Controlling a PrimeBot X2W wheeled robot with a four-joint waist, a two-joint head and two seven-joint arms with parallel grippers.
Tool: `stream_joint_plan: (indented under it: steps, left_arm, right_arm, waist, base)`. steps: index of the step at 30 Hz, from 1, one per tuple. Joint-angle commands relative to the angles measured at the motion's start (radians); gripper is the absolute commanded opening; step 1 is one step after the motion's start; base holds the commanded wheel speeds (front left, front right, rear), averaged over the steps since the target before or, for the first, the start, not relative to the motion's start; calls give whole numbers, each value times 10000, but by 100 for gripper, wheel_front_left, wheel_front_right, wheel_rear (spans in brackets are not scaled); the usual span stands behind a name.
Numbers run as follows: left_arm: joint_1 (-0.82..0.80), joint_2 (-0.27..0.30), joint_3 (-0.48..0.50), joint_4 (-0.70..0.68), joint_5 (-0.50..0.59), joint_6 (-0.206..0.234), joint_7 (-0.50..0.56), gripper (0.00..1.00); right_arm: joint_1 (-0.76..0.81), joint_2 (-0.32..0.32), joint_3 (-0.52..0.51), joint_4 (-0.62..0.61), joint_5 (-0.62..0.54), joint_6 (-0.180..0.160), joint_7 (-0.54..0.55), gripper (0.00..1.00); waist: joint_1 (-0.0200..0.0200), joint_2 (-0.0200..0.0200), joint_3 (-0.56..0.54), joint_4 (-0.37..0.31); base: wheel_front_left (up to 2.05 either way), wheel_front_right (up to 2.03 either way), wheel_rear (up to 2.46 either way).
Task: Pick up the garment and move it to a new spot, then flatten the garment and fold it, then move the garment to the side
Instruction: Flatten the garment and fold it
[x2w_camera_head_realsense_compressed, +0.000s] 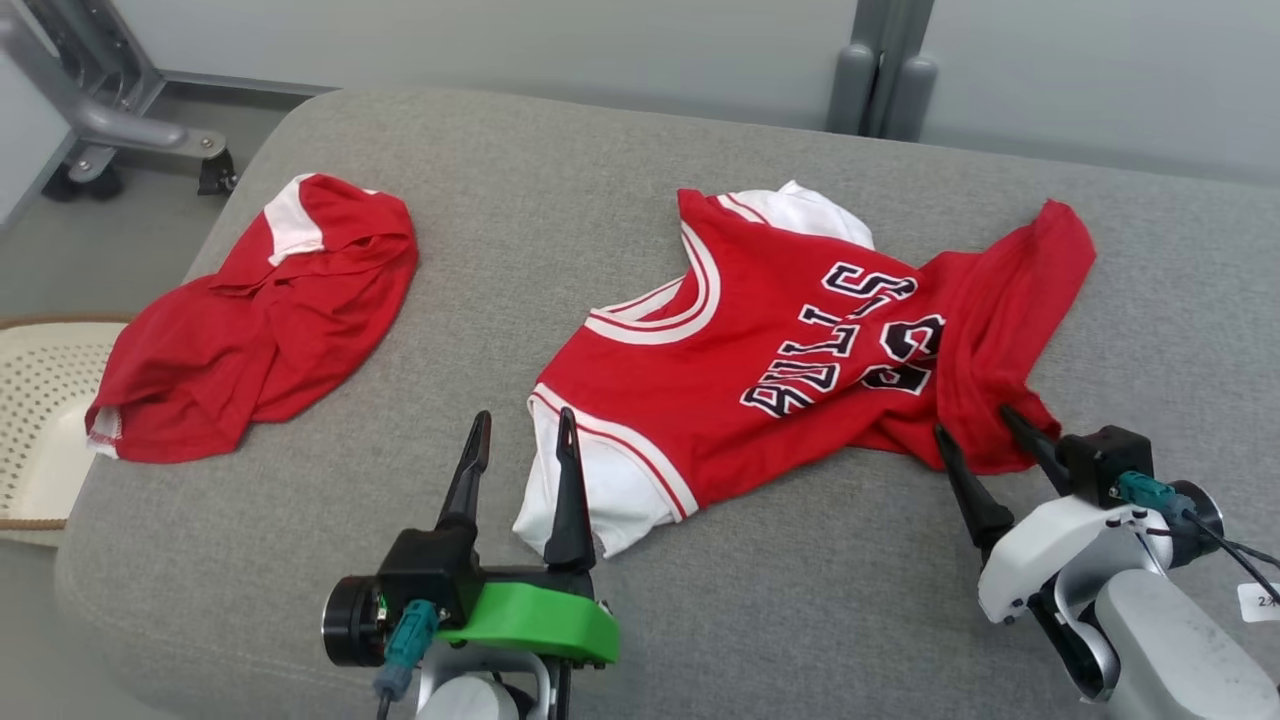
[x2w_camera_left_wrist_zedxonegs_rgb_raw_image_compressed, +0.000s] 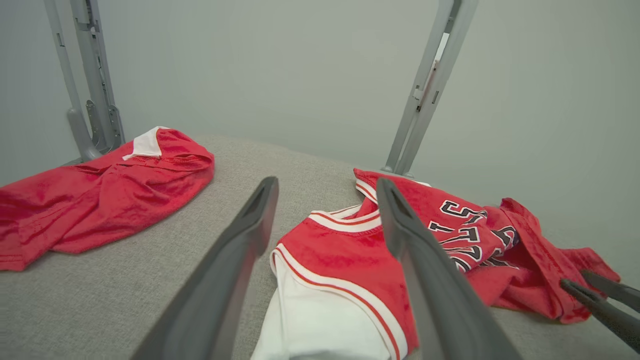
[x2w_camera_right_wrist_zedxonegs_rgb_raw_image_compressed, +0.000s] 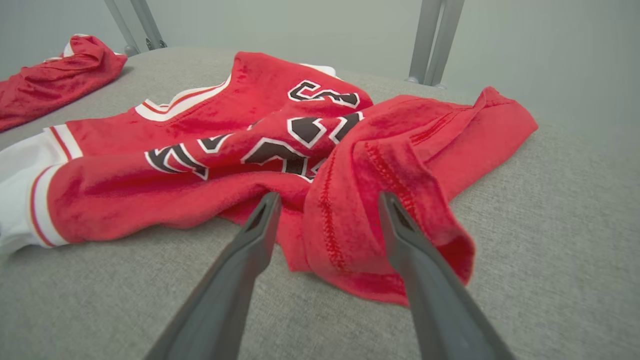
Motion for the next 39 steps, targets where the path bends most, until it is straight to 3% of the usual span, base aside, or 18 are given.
stream_joint_plan:
  steps: [1, 9, 10, 11, 12, 21, 28, 34, 39]
  left_arm:
    - [-178, 43, 51, -88, -111, 114, -10, 100]
    - [-168, 42, 178, -115, -2, 153, -11, 100]
    - [-157, 43, 203, -119, 8, 167, -11, 100]
    - [-148, 43, 224, -111, 0, 174, -11, 100]
    - [-140, 42, 223, -89, -4, 167, -11, 100]
    - [150, 43, 528, 126, -292, -60, -11, 100]
    - [382, 46, 611, 324, -359, -257, -11, 100]
    - [478, 47, 587, 330, -366, -400, -11, 100]
    - [289, 46, 461, 232, -378, -326, -9, 100]
  right_arm:
    - [-210, -84, 11, 293, 37, -2, -56, 100]
    - [-834, -115, 553, 1590, 481, -2, -198, 100]
    - [-894, -127, 726, 1652, 520, -2, -202, 82]
    - [-988, -168, 936, 1717, 554, -2, -232, 18]
    - [-1056, -188, 1043, 1716, 637, -2, -269, 0]
    - [-502, -608, 1224, 119, 2153, -2, -440, 0]
    - [895, -1508, 721, -2312, 3561, -2, 764, 0]
    - [1771, -2009, -202, -3505, 3703, -1, 2196, 0]
    - [1363, -1952, -660, -3165, 3319, -1, 2784, 0]
  waist:
    - [0, 0, 286, 380]
    - [0, 0, 424, 496]
    - [0, 0, 427, 463]
    - [0, 0, 417, 415]
    - [0, 0, 388, 361]
    - [0, 0, -286, -623]
    - [0, 0, -859, -1143]
    - [0, 0, -873, -1009]
    - [0, 0, -504, -669]
  base:
    - [0, 0, 0]
    - [0, 0, 0]
    - [0, 0, 0]
    - [0, 0, 0]
    - [0, 0, 0]
    - [0, 0, 0]
    - [0, 0, 0]
    - [0, 0, 0]
    - [0, 0, 0]
